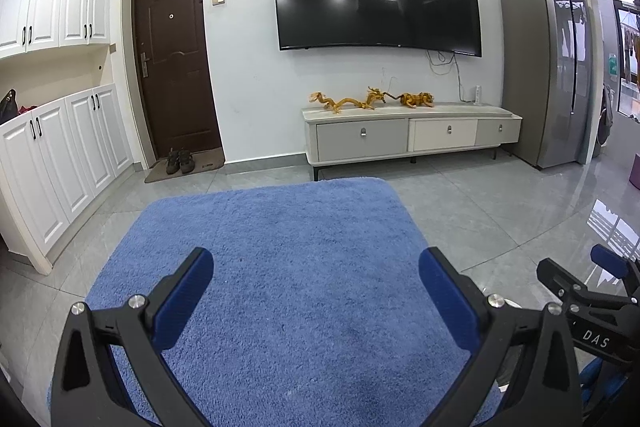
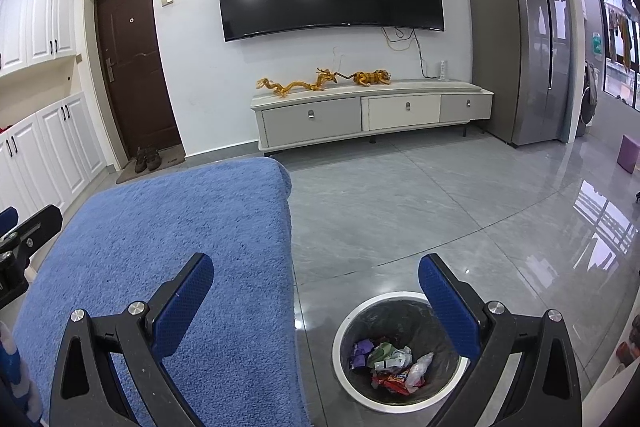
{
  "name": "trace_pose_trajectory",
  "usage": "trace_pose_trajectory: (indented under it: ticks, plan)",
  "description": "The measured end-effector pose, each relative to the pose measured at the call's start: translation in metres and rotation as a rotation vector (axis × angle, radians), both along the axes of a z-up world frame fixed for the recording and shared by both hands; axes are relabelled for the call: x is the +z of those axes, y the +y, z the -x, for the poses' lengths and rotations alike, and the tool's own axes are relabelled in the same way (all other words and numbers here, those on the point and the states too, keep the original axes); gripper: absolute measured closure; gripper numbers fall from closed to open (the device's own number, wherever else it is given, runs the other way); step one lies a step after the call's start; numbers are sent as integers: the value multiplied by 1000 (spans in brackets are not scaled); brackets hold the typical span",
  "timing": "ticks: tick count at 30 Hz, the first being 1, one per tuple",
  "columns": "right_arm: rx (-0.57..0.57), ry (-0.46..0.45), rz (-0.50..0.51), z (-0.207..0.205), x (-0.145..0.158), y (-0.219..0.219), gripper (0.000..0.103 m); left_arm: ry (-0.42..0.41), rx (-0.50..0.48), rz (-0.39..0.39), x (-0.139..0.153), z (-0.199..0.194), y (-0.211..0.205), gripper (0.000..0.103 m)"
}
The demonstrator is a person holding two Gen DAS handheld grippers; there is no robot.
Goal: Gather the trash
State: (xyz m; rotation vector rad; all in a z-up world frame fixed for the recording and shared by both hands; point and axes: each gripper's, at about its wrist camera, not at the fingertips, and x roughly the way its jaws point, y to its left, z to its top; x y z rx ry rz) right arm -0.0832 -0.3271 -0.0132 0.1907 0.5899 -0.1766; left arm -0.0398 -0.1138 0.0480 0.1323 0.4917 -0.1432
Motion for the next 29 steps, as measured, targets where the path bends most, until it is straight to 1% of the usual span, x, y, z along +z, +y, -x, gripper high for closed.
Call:
trace_pose_trajectory:
  ticks: [11,29]
  plan:
    - [-6,3,-3,2,-2,-2,0,24,1,1,-4,-3,0,0]
    - [-26,9,0,2,-2,-4,0,39,-4,12,-7,-5,0,0]
